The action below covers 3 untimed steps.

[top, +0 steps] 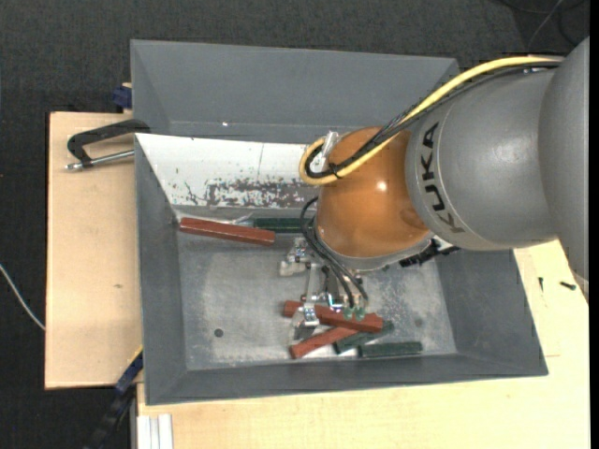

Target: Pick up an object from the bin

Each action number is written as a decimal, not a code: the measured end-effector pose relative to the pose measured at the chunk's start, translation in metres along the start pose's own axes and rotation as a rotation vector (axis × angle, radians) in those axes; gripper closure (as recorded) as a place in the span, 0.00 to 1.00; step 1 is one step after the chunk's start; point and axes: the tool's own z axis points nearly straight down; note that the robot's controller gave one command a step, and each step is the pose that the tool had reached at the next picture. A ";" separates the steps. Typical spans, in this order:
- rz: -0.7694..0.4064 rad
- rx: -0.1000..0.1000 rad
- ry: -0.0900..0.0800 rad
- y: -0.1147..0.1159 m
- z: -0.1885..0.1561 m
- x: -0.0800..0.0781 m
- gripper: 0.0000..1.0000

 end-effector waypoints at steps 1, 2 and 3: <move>0.002 -0.001 -0.008 -0.001 -0.004 -0.002 0.00; -0.014 -0.003 -0.012 -0.003 0.001 -0.006 0.00; 0.035 -0.001 -0.010 -0.015 0.055 -0.023 0.00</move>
Offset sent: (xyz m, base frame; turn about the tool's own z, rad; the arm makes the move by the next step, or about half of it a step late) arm 0.0326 -0.0555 -0.0704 -0.0819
